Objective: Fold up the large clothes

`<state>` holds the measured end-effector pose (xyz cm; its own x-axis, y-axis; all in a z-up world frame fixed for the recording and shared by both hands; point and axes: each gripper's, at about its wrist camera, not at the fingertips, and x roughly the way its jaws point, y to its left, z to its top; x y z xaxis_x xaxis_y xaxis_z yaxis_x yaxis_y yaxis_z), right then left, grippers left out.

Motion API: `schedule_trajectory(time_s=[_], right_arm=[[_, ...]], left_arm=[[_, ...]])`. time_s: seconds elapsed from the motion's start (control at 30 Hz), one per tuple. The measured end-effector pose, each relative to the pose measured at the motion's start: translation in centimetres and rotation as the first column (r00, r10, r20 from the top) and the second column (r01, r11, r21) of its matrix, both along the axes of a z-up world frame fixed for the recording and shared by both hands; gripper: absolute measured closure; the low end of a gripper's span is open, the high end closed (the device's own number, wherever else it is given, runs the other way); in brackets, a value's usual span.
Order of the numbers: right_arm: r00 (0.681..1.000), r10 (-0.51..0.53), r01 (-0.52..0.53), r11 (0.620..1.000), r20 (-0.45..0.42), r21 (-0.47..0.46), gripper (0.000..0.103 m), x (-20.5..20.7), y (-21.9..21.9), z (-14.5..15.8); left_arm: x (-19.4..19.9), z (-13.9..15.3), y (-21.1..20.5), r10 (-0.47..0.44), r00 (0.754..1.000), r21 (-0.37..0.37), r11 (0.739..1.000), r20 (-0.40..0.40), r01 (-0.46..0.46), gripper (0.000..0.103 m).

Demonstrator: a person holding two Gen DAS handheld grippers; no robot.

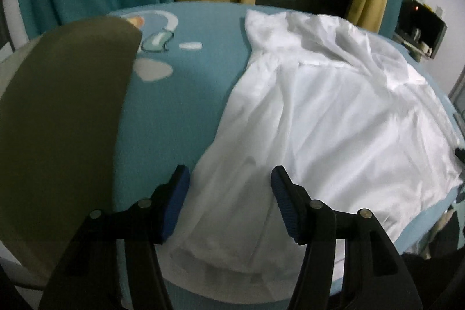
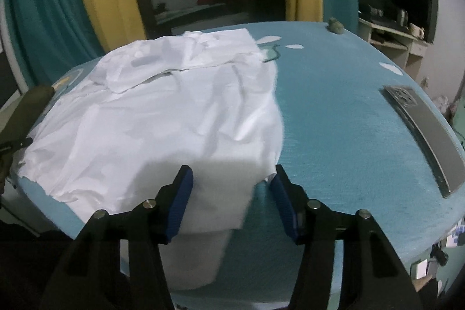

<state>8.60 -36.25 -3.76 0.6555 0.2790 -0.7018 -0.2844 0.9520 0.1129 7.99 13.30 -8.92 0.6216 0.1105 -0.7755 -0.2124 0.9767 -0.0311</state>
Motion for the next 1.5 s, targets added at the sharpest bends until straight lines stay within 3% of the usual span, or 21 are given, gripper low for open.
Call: schedule_trajectory(time_s=[0.1, 0.2, 0.3, 0.47, 0.53, 0.6, 0.63, 0.67, 0.83, 1.03, 1.5], right_arm=[[1.000, 0.017, -0.017, 1.000, 0.016, 0.006, 0.059, 0.0, 1.5, -0.2], [0.999, 0.019, -0.019, 1.000, 0.040, -0.017, 0.074, -0.2, 2.8, -0.5], [0.999, 0.008, -0.009, 0.999, 0.036, 0.035, 0.090, -0.2, 2.6, -0.6], [0.999, -0.009, 0.007, 0.998, 0.039, 0.068, 0.094, -0.8, 2.4, -0.4], [0.999, -0.013, 0.010, 0.998, 0.041, 0.065, 0.094, -1.1, 2.5, -0.3], [0.999, -0.015, 0.012, 0.998, 0.046, 0.065, 0.095, -1.4, 2.5, 0.0], [0.999, -0.018, 0.015, 0.998, 0.051, 0.064, 0.095, -1.6, 2.5, 0.1], [0.998, -0.020, 0.016, 0.998, 0.057, 0.066, 0.095, -1.8, 2.4, 0.4], [0.996, -0.029, 0.023, 0.998, 0.085, 0.067, 0.095, -2.7, 2.0, 1.8], [0.992, -0.031, 0.024, 0.998, 0.122, 0.057, 0.095, -3.6, 1.8, 3.9], [0.983, -0.057, 0.051, 0.998, 0.174, 0.044, 0.095, -3.6, 1.6, 8.2]], left_arm=[[-0.9, -0.4, -0.3, 0.008, 1.000, 0.068, 0.998, -0.005, -0.007, 0.025], [-1.8, -0.6, 0.4, 0.043, 0.999, 0.039, 0.998, 0.009, -0.044, 0.023], [-2.4, -0.8, 0.2, 0.064, 0.998, 0.050, 0.997, 0.028, -0.066, 0.022], [-2.4, -0.7, -0.1, 0.081, 0.996, 0.060, 0.995, 0.047, -0.084, 0.022], [-2.4, -0.6, -0.3, 0.048, 0.998, 0.051, 0.997, 0.051, -0.050, 0.036], [-2.4, -0.3, -1.0, -0.017, 0.998, 0.047, 0.999, 0.057, 0.014, 0.085], [-2.4, -0.1, -1.6, -0.049, 0.997, 0.048, 0.998, 0.053, 0.046, 0.095], [-2.4, -0.1, -1.9, -0.063, 0.997, 0.046, 0.997, 0.050, 0.061, 0.097], [-3.6, 1.8, -1.8, -0.052, 0.990, -0.024, 0.998, 0.132, 0.056, 0.098], [-4.9, 5.2, -1.1, -0.037, 0.970, -0.035, 0.998, 0.242, 0.047, 0.098], [-4.8, 9.8, -0.1, -0.040, 0.930, -0.065, 0.995, 0.366, 0.069, 0.098]])
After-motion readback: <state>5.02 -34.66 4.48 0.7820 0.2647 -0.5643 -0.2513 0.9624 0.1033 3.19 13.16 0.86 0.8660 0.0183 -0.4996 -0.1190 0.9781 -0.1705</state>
